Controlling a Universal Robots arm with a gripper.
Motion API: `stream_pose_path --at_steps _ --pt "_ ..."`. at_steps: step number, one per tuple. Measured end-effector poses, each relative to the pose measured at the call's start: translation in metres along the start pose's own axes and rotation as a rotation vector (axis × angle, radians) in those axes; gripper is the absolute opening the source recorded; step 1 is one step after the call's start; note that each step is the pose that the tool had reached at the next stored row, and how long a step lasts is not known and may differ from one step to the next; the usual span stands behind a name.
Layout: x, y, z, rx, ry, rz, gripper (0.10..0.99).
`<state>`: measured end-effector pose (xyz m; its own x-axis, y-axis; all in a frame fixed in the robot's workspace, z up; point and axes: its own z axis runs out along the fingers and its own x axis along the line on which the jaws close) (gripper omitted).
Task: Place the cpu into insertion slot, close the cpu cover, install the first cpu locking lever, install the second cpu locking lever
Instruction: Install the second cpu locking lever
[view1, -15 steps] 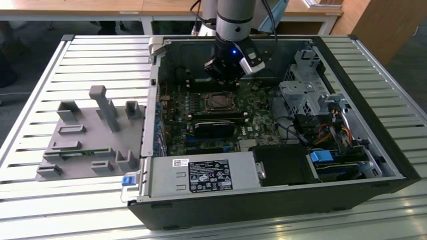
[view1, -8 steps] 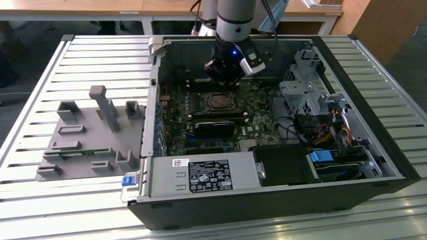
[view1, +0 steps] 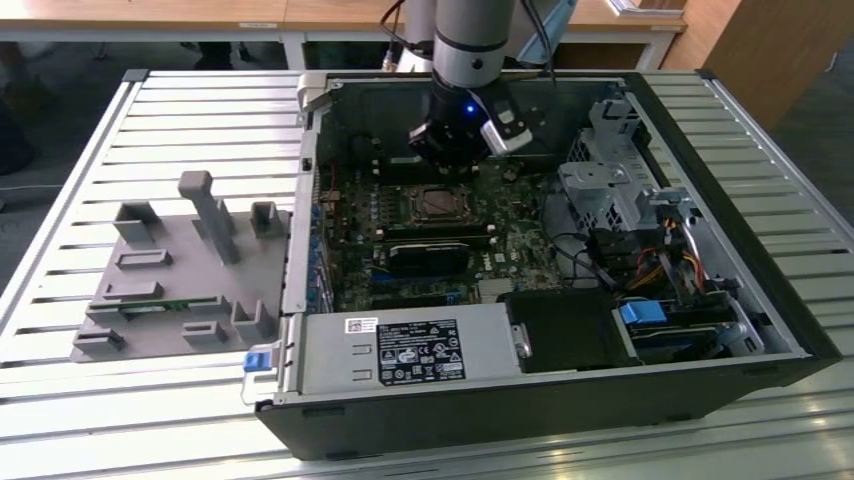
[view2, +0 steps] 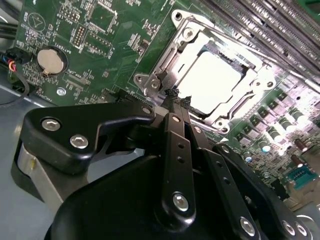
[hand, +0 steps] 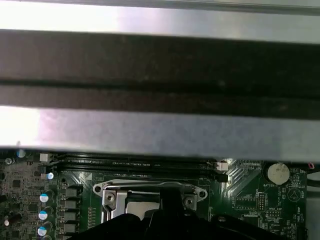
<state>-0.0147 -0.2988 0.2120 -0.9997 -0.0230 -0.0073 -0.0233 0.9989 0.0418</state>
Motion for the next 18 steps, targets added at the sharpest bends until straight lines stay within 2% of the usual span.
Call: stream_pose_path --at_steps 6,9,12,16,18 --pt "0.0002 -0.0069 -0.0003 0.000 -0.0001 0.000 0.106" --pt "0.0002 -0.0077 -0.0014 0.000 0.0001 0.000 0.106" --pt "0.0002 -0.0078 -0.0057 0.000 -0.0001 0.000 0.106" --pt "0.0001 -0.0075 -0.0153 0.000 0.0000 0.000 0.106" --pt "0.0001 -0.0081 -0.0172 0.000 -0.0001 0.000 0.106"
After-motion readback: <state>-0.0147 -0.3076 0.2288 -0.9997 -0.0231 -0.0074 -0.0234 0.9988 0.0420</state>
